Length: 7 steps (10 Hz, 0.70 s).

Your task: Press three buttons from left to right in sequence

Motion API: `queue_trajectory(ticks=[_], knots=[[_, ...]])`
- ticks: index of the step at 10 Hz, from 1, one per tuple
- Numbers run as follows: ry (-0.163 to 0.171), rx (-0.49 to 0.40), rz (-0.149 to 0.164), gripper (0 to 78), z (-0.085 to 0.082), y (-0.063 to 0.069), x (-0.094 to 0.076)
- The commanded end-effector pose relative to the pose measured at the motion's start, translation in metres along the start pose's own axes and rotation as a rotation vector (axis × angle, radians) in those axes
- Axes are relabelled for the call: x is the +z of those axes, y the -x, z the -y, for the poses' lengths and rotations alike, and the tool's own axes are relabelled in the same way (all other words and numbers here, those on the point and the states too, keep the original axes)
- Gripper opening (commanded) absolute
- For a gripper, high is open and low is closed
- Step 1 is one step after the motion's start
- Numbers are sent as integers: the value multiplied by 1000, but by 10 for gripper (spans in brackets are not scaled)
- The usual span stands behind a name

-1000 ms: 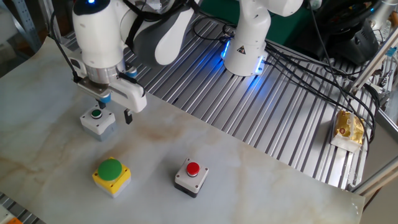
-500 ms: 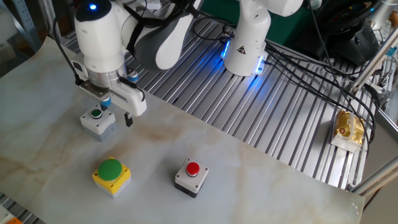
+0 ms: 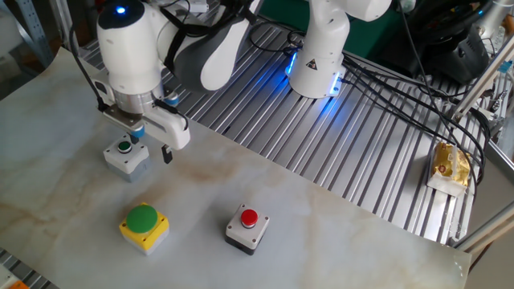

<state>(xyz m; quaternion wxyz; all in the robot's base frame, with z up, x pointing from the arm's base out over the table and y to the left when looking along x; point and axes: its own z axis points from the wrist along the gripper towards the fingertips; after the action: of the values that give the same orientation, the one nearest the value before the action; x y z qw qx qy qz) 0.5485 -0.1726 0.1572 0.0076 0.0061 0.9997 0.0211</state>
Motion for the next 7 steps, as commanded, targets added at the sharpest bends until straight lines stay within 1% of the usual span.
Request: queue_trajectory(ticks=[1,3,4,5,6,7], knots=[[42,3,-21,775,1,1,-1],[37,8,-24,775,1,1,-1],[29,7,-33,775,1,1,-1],[7,-17,-45,775,1,1,-1],[-8,-24,-39,775,1,1,-1],[-11,-7,-37,775,1,1,-1]])
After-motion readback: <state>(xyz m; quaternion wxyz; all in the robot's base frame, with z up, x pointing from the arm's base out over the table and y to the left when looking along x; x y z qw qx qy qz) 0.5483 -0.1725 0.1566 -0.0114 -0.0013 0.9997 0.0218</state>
